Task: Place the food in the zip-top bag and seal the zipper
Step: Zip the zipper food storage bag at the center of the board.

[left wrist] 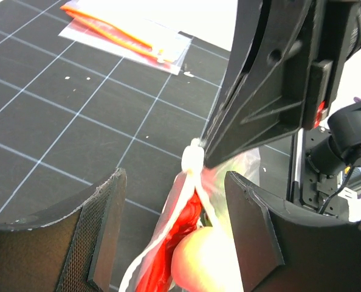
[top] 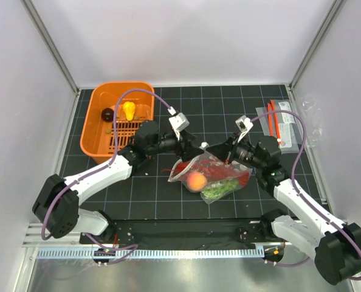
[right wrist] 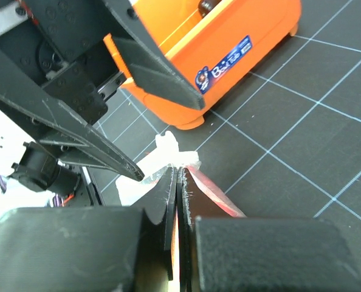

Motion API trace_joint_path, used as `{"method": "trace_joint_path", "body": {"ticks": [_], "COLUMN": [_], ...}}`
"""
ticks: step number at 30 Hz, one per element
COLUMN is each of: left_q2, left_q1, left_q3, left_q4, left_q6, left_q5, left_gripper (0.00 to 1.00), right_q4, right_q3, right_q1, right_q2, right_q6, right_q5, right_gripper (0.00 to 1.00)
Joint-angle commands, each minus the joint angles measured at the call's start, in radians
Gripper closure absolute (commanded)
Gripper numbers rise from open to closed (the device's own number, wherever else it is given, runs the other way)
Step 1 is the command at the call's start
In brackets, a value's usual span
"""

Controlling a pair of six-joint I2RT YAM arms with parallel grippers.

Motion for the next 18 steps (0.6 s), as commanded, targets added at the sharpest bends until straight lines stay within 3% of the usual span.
{"method": "trace_joint_path", "body": {"ticks": [1,7,11,18], "left_q2": [-0.002,0.002,0.024,0.044], "left_q1": [-0.002,0.000,0.000,-0.002], "left_q3": [0.046,0.052,0.066,0.075], "left_q4": [0.089,0.090,0.087,0.078], "left_q6": [0.007,0.007,-0.004,-0.018], "left_q5": [0.056,0.088,0.131,0.154], "left_gripper": [0.31,0.38,0.57,0.57], "right_q4": [0.019,0.006,0.003,0.008], "right_q3": [0.023,0.025,0.023,0.009], "right_q1": [0.028,0.049,0.051,0.051], "right_q2": [-0.016,-0.027,-0.035,-0.075], "right_q6": [-0.052,-0.070,-0.075,-0.073], "right_q5": [-0.006,0.001,0.012,0.047], "right_gripper": [0.99,0.99,0.99,0.99]}}
